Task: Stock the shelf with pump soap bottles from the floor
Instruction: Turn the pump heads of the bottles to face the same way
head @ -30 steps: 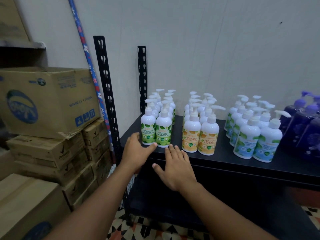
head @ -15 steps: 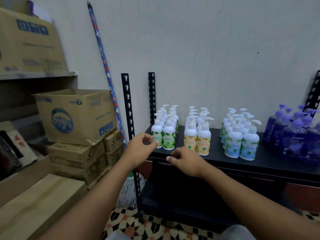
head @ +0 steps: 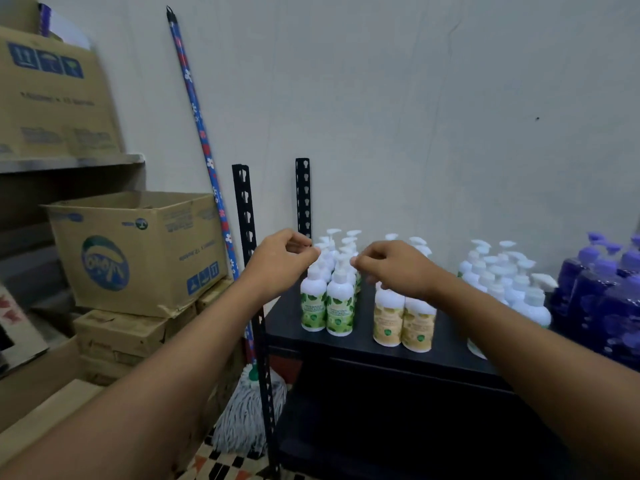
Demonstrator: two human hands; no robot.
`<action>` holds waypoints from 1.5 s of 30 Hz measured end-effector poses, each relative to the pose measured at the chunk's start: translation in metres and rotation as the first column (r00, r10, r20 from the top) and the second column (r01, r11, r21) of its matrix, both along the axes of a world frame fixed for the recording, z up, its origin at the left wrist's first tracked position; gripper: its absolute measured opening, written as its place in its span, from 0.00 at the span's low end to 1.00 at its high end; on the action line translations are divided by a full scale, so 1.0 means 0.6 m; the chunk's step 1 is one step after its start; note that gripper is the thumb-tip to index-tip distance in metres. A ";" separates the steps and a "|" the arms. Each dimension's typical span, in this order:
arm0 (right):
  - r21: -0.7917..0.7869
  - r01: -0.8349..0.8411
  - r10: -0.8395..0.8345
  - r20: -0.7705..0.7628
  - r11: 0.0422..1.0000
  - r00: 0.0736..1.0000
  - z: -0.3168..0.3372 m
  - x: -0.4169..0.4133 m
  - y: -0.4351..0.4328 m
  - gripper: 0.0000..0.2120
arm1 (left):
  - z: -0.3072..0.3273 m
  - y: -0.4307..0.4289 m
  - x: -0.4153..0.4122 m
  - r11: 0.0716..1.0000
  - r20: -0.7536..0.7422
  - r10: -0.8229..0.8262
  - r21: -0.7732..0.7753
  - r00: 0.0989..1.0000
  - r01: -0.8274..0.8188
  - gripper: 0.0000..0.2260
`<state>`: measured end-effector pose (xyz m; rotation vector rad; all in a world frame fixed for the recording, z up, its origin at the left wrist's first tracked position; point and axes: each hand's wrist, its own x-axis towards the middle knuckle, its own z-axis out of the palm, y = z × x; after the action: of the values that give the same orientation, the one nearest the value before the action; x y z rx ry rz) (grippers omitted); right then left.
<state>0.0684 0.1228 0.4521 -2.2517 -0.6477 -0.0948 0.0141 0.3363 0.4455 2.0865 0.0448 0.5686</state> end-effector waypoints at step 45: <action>0.145 0.275 -0.162 -0.523 0.951 0.837 -0.033 0.438 0.129 0.21 | -0.036 0.050 0.495 0.998 -0.391 -0.056 -0.033 0.919 0.047 0.11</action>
<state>0.3313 0.2001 0.4324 -2.0080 -0.0844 0.2974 0.3110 0.3662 0.4236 2.1428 0.2256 0.1093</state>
